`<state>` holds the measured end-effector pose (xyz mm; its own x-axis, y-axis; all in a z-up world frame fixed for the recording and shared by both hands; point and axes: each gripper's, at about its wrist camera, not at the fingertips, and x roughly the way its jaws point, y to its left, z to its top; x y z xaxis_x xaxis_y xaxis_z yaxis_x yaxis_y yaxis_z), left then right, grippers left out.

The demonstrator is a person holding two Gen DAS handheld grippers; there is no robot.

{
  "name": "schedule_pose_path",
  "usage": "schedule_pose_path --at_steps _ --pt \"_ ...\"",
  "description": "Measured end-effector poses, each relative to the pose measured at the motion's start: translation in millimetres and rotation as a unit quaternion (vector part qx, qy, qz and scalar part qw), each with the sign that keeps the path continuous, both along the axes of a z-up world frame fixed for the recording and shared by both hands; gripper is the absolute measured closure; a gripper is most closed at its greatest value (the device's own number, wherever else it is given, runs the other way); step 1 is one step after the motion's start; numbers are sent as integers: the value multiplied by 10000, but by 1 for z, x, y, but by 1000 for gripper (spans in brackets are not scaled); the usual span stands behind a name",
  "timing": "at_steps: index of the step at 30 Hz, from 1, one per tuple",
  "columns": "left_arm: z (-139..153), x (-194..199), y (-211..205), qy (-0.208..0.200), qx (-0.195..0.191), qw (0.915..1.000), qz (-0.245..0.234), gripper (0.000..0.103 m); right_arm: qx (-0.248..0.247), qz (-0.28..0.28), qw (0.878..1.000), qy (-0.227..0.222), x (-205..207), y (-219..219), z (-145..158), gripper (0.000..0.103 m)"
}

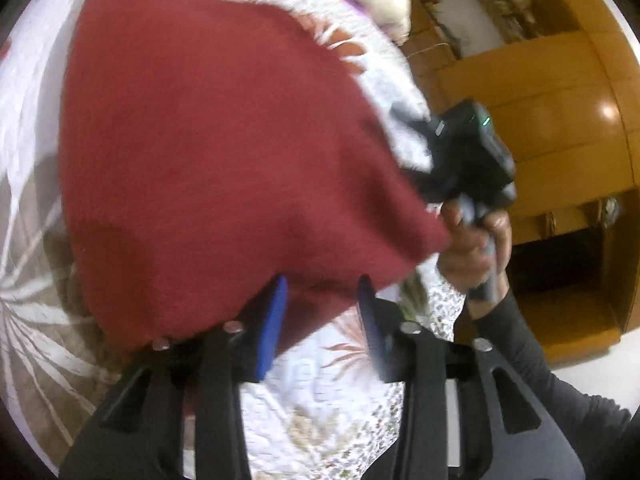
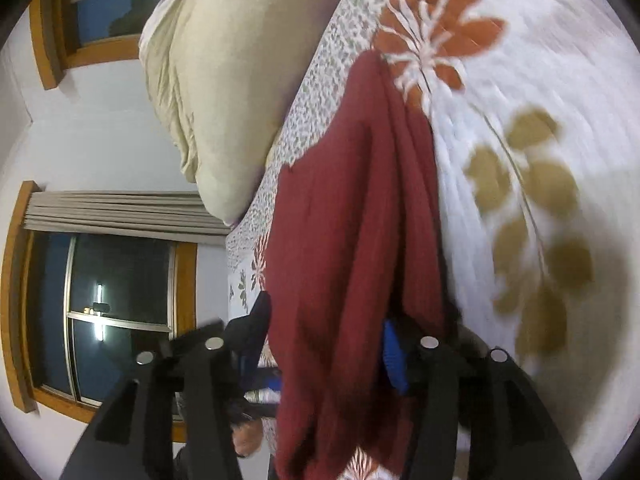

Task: Fold small clothes
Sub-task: 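Lower the sweater onto the quilt with the right gripper and open it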

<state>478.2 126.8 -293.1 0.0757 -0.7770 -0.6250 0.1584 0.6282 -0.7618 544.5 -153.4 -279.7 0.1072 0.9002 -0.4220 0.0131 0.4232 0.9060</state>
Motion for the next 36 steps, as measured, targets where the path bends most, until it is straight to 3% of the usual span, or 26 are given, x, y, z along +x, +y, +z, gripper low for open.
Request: schedule_pose_path --at_steps 2,3,4,5,7,9,12,18,19,21,24,25,27,29,30,31,32,36 --pt "-6 -1 6 58 -107 9999 79 85 -94 -44 9999 27 10 2 -6 66" --pt "-6 -2 8 78 -136 9998 116 86 -366 -99 9993 5 16 3 -12 86" --pt "-2 -3 7 47 -147 9998 117 82 -491 -126 9987 65 17 1 -19 90" --pt "7 -6 5 -66 -180 9998 75 76 -553 -164 9982 145 18 1 -26 90" --pt "29 -11 1 -347 -406 9986 1 60 -624 -180 9977 -191 15 -1 -13 83" --pt "51 -14 -9 -755 -631 9950 -153 56 -889 -485 9933 -559 12 -14 10 72" --pt "59 -12 -24 -923 -806 9921 -261 47 -669 -584 9939 -655 22 -19 27 71" --pt "24 -12 -44 -452 -468 9969 -447 47 -1309 -271 9903 -368 47 14 16 71" --pt "20 -10 -49 -426 -476 9969 -470 47 -1376 -254 9896 -343 48 17 14 77" --pt "17 -8 -52 -431 -453 9969 -482 47 -1407 -196 9876 -665 49 26 26 93" --pt "6 -10 -48 -355 -585 9970 -355 47 -1001 -325 9865 -1259 47 27 50 94" --pt "3 -8 -47 -274 -656 9970 -314 50 -1192 -416 9846 -1209 49 27 46 94" --pt "0 -8 -45 -167 -693 9970 -309 52 -2144 -479 9729 -723 58 24 9 94" --pt "11 -8 -42 -137 -691 9968 -382 52 -1995 -570 9766 -571 56 18 -7 94" --pt "22 -8 -36 -263 -762 9959 -408 52 -1902 -576 9782 -598 54 17 -3 88" --pt "35 -7 -27 -456 -798 9951 -365 51 -1790 -558 9801 -656 50 15 5 79" --pt "45 -2 -16 -588 -817 9946 -265 50 -1686 -562 9811 -765 46 13 15 76" --pt "66 32 33 -776 -951 9913 477 45 -1075 -57 9860 -1274 8 14 61 74"
